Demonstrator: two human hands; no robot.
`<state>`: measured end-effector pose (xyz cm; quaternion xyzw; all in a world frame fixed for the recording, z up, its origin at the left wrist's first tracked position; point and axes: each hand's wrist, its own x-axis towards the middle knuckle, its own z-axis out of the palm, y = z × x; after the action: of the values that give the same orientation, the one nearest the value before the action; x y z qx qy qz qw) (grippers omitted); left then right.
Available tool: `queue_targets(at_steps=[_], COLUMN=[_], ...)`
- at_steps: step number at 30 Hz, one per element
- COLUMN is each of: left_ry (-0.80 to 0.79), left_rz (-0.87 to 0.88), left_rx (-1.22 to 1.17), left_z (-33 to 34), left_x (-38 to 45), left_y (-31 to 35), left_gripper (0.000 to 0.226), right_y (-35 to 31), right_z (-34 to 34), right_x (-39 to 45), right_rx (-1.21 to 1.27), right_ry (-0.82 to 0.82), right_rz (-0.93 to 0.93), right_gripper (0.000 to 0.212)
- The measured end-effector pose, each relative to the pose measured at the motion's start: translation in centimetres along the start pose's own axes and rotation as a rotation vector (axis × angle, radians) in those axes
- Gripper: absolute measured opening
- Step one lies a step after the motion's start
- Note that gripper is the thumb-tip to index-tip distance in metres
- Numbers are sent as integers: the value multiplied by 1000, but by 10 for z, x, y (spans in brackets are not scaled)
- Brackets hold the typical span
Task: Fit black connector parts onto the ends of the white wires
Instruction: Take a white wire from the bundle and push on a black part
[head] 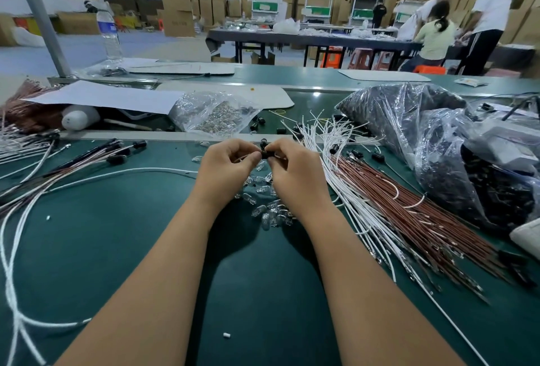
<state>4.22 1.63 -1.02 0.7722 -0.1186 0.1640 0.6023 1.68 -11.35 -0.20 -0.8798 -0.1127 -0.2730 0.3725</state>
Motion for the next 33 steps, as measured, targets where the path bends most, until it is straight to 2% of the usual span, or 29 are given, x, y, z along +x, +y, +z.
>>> queue_targets(at_steps=[4,8,17,23,33], left_ry=[44,69,-12,0,-65], left_rz=[-9,-24,7,59,24], left_rx=[13,-27,-81,-80,-125], left_z=[-4,-8,-11,-8,-9], left_x=[2,3,2,3,2], left_y=[-2,-2,0,-1,1], left_gripper=[16,17,14,18,12], right_y=[0,3,8,9,10], right_z=[-3,-6,-7,-4,0], right_x=[0,2,5,7,7], right_rx=[-6,-14,92,220,229], right_ry=[79,159,222,219,169], right_rz=[-8,-15,13,87,62], right_gripper=[22,10,7,8,6])
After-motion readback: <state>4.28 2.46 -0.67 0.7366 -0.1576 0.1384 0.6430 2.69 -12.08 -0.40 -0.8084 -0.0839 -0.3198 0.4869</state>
